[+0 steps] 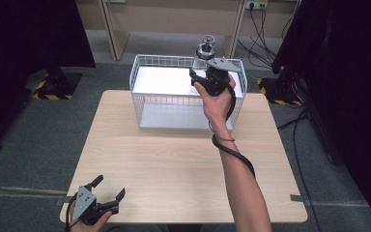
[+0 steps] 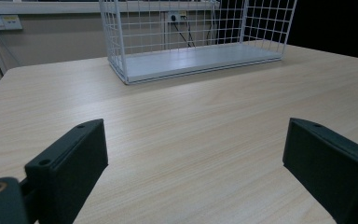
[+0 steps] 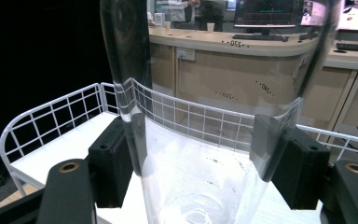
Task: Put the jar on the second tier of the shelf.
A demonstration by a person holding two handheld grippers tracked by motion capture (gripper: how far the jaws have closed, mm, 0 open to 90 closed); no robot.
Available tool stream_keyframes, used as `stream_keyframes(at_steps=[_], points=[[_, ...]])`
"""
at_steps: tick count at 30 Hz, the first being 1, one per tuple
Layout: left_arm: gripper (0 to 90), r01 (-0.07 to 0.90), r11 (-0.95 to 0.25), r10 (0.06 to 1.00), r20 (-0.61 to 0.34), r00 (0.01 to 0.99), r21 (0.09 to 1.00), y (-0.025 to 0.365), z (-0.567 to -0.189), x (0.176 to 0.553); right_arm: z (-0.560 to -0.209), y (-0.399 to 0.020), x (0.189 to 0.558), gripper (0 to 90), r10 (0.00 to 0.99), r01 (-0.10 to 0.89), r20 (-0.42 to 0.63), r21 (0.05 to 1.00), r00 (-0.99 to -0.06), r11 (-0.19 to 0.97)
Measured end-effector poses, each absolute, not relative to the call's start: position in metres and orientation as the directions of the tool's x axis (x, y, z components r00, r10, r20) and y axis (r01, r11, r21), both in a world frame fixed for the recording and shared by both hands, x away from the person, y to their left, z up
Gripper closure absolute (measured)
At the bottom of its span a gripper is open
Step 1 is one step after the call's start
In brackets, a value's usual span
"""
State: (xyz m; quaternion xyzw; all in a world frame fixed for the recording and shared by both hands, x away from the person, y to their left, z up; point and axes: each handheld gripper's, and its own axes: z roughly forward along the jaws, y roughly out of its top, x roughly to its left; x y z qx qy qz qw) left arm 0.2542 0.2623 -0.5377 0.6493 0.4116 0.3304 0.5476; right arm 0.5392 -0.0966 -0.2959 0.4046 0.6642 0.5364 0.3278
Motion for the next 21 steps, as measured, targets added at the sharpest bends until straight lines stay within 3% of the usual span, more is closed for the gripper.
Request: stream_keyframes(at_steps=[21], points=[[5.9, 0.172, -0.058, 0.894, -0.026, 0.447, 0.983, 0.263, -0.538, 0.254, -0.304, -0.092, 0.569, 31.6, 0.907, 0.257, 0.001, 0.959, -0.421, 0.118]])
